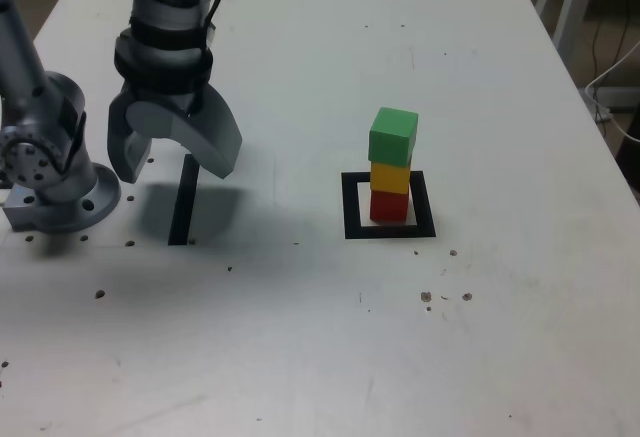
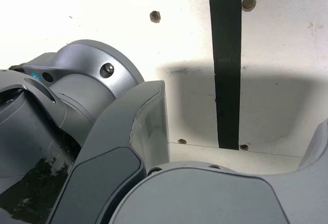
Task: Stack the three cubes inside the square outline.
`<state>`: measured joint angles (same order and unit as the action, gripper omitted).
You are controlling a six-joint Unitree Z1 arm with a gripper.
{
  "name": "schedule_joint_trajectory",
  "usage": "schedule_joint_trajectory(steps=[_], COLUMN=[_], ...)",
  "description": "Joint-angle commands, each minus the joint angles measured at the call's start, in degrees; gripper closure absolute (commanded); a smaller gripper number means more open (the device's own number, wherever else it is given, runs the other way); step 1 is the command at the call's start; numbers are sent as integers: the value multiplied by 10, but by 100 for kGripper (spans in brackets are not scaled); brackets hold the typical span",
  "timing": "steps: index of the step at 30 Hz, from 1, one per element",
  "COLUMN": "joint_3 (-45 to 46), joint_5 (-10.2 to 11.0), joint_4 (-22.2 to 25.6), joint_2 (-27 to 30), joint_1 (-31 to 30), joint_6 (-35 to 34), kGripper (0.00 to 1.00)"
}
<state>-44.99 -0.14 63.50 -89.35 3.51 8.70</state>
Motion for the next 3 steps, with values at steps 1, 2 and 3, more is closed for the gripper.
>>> schedule_joint_trajectory(steps=[1, 2, 3], joint_3=[1, 2, 2], joint_5=[-1, -2, -2], joint_4=[-1, -1, -1], joint_2=[3, 3, 3], joint_1=[1, 1, 1], joint_6=[-1, -1, -1], kGripper=[0, 0, 0])
